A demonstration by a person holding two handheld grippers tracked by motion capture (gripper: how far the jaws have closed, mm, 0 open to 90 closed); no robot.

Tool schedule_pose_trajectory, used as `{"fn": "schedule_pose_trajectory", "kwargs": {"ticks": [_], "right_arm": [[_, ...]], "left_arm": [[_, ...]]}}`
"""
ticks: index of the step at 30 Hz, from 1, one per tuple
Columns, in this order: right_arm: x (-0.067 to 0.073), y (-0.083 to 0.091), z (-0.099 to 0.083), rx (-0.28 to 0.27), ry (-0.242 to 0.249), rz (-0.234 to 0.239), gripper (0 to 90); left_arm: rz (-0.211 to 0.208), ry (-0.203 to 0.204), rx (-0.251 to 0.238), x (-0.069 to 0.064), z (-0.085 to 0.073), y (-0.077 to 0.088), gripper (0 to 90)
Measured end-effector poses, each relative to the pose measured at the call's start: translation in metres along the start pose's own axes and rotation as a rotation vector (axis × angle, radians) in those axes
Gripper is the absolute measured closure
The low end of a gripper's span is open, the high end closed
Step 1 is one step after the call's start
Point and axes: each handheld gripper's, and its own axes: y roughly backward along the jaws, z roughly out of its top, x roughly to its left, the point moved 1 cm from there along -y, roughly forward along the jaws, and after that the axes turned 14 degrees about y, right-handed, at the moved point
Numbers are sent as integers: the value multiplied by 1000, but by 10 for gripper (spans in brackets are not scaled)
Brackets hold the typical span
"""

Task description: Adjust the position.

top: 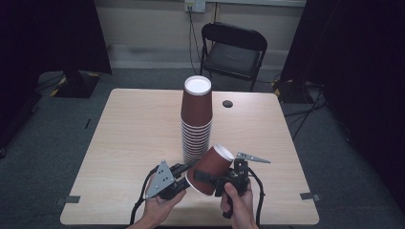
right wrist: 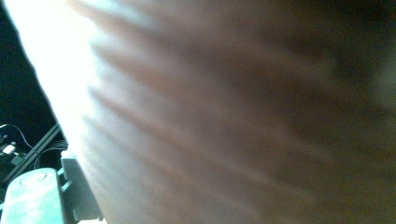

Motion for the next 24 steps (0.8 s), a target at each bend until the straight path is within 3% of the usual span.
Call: {"fn": "schedule_pose_trajectory", "kwargs": {"ticks": [5,10,12,16,19,24], "right_arm": [[0,2,2,-5,9,-19,109],[-1,8,8,-43,30,-39,113],[-2,11,12,-56,34,-45,113],[-5,15,16,-56,55,-73,113],[-8,18,17,-70,55,-55,113],[-13,24,21,-85,54,-74,113]], "left_arm": [[15,-15,-3,1,-1,1,832],[13,1,11,4,-1,2,833],[-4,36,24,5,-3,2,833],[-6,45,42,6,-4,3,833],[-8,55,57,7,-5,4,833],[-17,76,91,10,-6,7,833]]}}
